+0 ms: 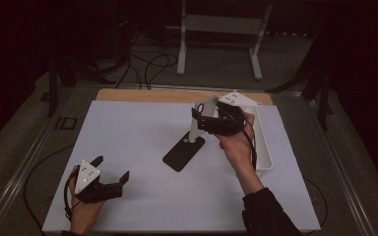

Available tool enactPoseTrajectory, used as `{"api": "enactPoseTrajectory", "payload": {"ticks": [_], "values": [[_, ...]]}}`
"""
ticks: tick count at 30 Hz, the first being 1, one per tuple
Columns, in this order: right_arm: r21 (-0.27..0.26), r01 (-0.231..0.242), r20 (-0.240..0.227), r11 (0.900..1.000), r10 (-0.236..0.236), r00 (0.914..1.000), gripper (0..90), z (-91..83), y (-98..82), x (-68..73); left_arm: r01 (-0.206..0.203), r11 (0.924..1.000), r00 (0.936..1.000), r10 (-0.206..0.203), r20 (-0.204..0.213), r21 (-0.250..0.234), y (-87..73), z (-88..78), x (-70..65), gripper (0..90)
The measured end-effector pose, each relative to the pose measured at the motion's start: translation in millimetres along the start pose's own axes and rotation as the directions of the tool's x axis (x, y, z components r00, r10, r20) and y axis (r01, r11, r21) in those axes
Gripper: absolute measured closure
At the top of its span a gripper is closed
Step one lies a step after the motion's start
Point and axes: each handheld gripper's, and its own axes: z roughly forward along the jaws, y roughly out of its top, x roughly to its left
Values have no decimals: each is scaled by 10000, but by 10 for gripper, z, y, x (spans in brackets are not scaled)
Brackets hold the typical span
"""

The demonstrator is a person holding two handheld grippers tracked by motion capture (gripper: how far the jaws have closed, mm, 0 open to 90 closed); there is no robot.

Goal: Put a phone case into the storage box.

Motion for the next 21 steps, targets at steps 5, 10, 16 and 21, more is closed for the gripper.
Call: {"api": "enactPoseTrajectory", "payload": {"ticks": [5,10,16,21], "values": [[-32,-137,191,9999,137,9997,166,24,43,-104,70,10000,10000,-70,-10,2,-9,2,15,2],[-8,4,418,10000,-4,9991,166,63,84,-169,0,10000,10000,0,-78,-63,-10,1,12,3],[165,218,674,9996,-229,9975,166,128,130,-224,-32,10000,9999,31,-123,-55,-15,3,10,3],[280,413,908,9988,-437,9949,166,183,164,-271,-105,9999,9998,105,-183,-27,-17,7,3,3]]}}
